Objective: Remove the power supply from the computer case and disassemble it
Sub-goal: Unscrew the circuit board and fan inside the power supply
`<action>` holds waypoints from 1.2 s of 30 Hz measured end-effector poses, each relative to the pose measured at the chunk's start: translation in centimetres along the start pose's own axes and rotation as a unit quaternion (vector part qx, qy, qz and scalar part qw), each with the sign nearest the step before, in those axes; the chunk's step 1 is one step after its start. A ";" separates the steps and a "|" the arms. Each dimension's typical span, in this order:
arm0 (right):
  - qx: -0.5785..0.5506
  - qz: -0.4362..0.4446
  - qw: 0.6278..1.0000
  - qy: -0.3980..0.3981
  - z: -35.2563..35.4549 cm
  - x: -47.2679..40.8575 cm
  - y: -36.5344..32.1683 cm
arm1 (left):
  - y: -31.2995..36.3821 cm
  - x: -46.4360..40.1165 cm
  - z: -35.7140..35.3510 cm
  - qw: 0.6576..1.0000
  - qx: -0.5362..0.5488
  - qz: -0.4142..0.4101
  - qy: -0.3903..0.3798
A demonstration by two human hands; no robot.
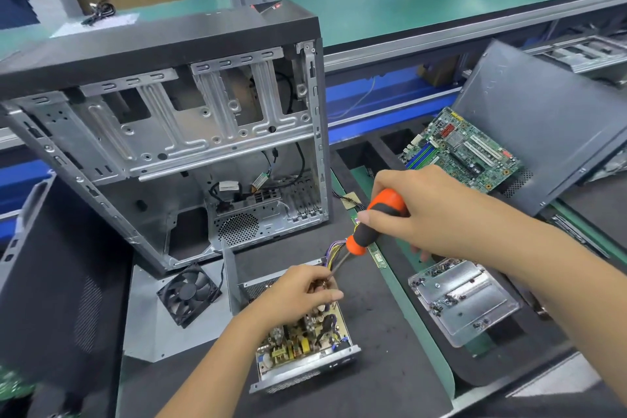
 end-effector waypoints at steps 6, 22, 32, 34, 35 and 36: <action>-0.008 -0.003 1.000 -0.003 0.2 0.1 0.2 | -0.7 0.2 0.1 0.999 0.047 0.003 0.010; 0.061 -0.062 0.996 -0.018 -6.0 -1.4 4.2 | 0.9 -6.6 3.4 0.989 -0.065 0.099 0.090; 0.076 -0.048 0.995 -0.036 -7.9 -1.4 4.6 | 0.1 -7.9 1.1 0.980 -0.149 0.076 0.108; 0.077 -0.047 0.995 -0.038 -8.0 -1.5 4.7 | 0.0 -7.2 1.3 0.977 -0.148 0.042 0.145; 0.077 -0.047 0.995 -0.036 -8.1 -1.6 4.7 | -0.1 -6.9 1.4 0.975 -0.154 0.022 0.158; 0.078 -0.048 0.995 -0.032 -8.1 -1.6 4.7 | -0.1 -6.6 1.3 0.974 -0.156 0.006 0.166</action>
Point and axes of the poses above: each hand's wrist, its own x-axis away from the middle knuckle, its own z-axis out of the back of the hand, y = z × x, the point moved 4 cm from there along -x, towards the middle knuckle, and after that the axes turned 9 degrees about x, right-handed, at the moved point
